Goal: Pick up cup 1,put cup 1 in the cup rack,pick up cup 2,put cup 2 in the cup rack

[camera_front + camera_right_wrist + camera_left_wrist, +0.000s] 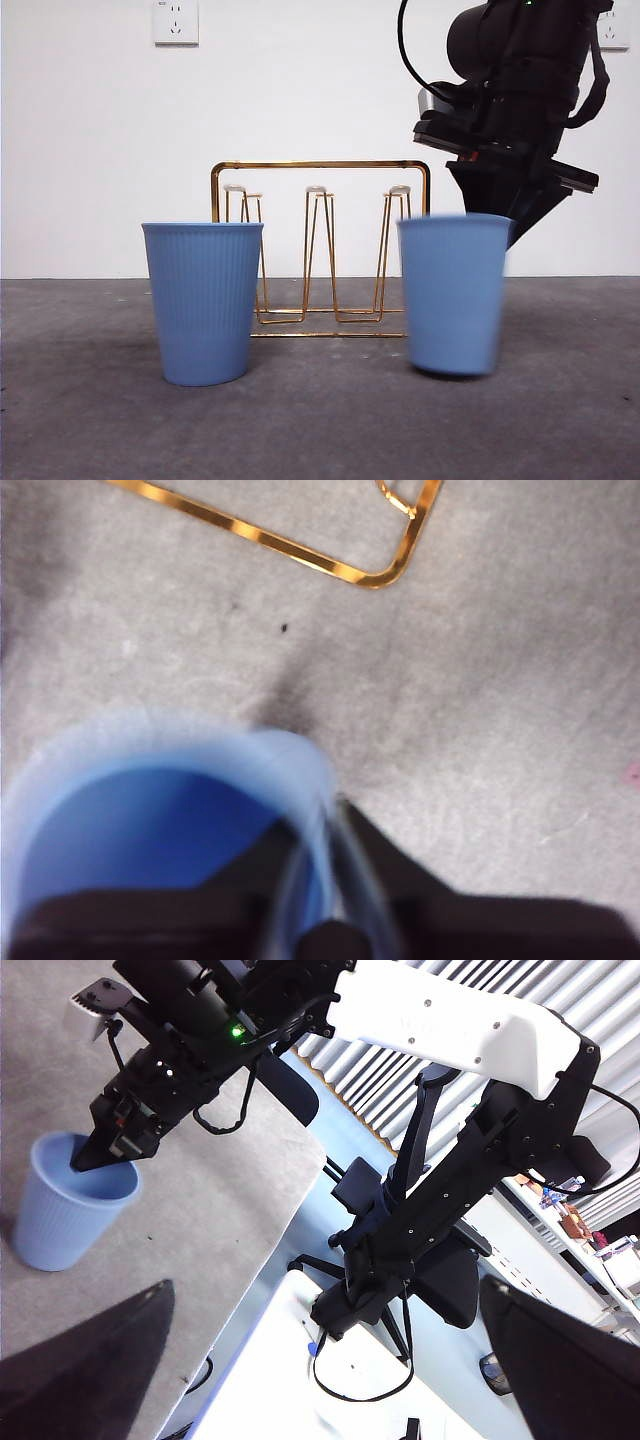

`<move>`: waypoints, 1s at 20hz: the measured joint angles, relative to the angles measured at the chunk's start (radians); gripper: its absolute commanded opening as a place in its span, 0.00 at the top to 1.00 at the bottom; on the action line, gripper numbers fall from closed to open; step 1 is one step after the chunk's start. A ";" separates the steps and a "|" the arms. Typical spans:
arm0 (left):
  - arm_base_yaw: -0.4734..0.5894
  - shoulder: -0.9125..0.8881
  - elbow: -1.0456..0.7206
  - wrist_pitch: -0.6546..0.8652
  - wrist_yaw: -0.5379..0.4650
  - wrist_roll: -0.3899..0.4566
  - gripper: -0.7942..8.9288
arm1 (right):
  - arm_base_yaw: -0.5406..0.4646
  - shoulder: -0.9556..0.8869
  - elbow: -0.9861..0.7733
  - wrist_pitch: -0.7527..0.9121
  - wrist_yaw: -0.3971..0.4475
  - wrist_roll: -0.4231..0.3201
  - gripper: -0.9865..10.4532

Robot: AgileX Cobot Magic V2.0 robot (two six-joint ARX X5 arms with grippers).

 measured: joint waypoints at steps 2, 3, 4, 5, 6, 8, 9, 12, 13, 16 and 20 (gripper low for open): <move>0.000 0.004 0.000 0.000 0.000 -0.008 0.24 | 0.000 0.000 0.000 0.005 -0.001 -0.008 0.92; 0.000 0.003 0.000 0.000 0.000 -0.013 0.24 | 0.000 0.000 0.000 0.005 0.000 -0.013 0.92; 0.000 0.003 0.000 0.000 0.000 -0.014 0.24 | 0.000 0.000 0.000 0.003 0.000 -0.018 0.92; 0.000 0.003 0.000 0.000 0.000 -0.018 0.24 | 0.000 0.000 0.000 -0.005 -0.001 -0.029 0.92; 0.000 0.003 0.000 0.005 0.001 -0.025 0.24 | 0.000 -0.003 0.000 -0.020 0.000 -0.040 0.92; 0.000 0.003 0.000 0.055 0.021 -0.058 0.24 | 0.000 -0.040 0.000 -0.046 -0.003 -0.063 0.92; -0.002 0.003 0.000 0.111 0.038 -0.086 0.24 | 0.000 -0.091 0.000 -0.045 -0.019 -0.070 0.92; -0.026 0.003 0.000 0.330 0.041 -0.224 0.24 | 0.000 -0.315 0.004 -0.002 -0.087 -0.076 0.92; -0.040 0.005 0.000 0.422 0.034 -0.278 0.24 | 0.000 -0.396 0.011 0.038 -0.112 -0.068 0.92; -0.099 0.007 0.000 0.696 -0.094 -0.433 0.24 | 0.000 -0.637 0.040 0.224 -0.156 -0.003 0.92; -0.253 0.036 0.000 0.995 -0.360 -0.534 0.24 | 0.000 -0.861 0.102 0.489 -0.161 0.073 0.92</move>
